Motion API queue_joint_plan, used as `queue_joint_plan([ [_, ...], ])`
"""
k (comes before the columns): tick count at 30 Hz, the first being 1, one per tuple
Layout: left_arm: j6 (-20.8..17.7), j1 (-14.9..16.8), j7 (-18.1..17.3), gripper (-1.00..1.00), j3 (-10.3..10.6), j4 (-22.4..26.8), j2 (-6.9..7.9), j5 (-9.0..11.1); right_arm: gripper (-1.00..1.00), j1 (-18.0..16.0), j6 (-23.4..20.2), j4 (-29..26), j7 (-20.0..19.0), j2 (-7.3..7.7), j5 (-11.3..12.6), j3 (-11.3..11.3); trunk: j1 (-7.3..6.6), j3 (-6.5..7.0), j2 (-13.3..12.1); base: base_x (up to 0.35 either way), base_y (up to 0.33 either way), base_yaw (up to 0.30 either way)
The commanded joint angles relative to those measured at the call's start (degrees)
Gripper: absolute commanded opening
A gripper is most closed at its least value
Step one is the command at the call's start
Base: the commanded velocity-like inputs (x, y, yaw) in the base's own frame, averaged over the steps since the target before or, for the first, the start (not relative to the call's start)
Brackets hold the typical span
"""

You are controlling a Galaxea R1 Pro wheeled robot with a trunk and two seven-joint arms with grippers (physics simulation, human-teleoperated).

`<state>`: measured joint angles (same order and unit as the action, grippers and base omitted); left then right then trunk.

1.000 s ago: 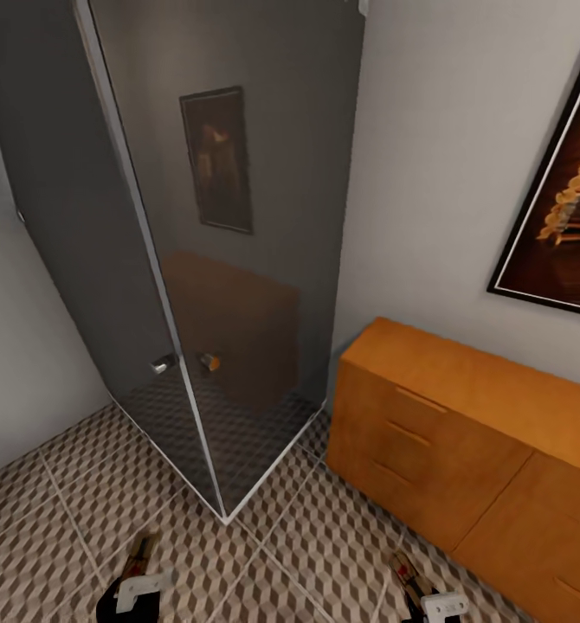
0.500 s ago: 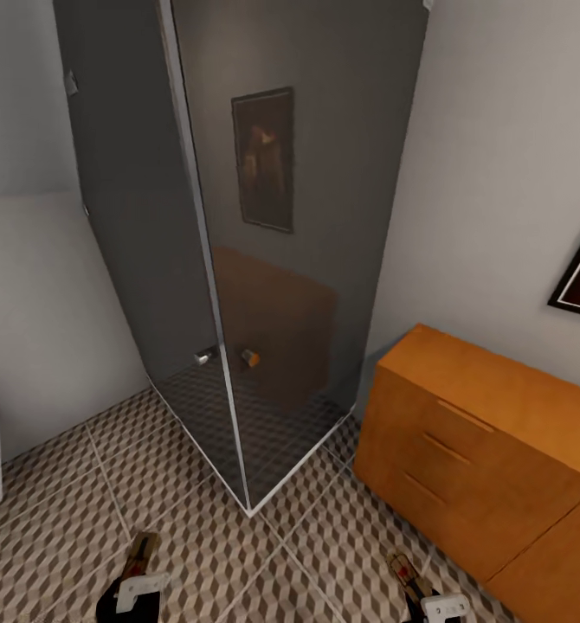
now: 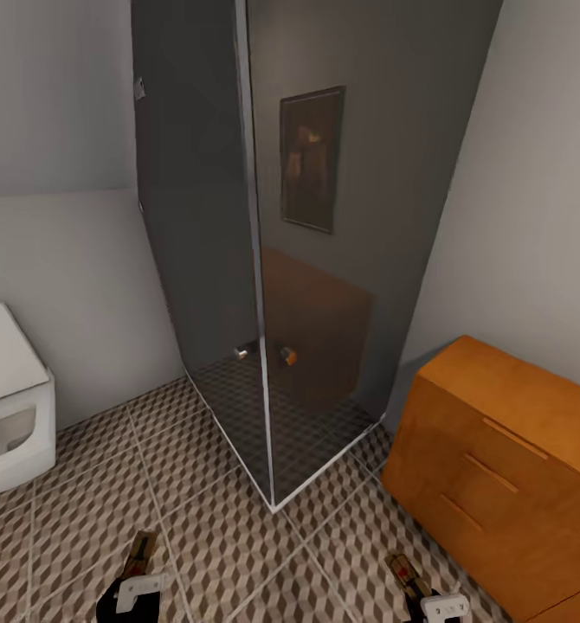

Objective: Take the four mousetraps from the cabinet in the bathroom and place them on the bathroom floor. Make sure all four end up on the same floor surface, and ensure that at least two of them are either under or directly next to the same bathroom sink.

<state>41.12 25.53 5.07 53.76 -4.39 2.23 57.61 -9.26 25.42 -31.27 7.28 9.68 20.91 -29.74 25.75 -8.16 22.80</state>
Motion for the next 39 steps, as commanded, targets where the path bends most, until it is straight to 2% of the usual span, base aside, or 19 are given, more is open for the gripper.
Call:
queue_joint_plan([
  [1, 0.1, 0.1, 0.7, -1.0, 0.4, -0.1, -0.04, -0.5, -1.0, -0.1, 0.2, 0.0, 0.5, 0.08, 0.4, -0.5, 0.03, -0.12, 0.1, 0.0, 0.0, 0.28],
  [39, 0.1, 0.1, 0.7, -1.0, 0.4, -0.1, -0.04, -0.5, -1.0, -0.1, 0.2, 0.4, 1.3, -0.01, 0.4, -0.5, 0.03, -0.12, 0.1, 0.0, 0.015, 0.28],
])
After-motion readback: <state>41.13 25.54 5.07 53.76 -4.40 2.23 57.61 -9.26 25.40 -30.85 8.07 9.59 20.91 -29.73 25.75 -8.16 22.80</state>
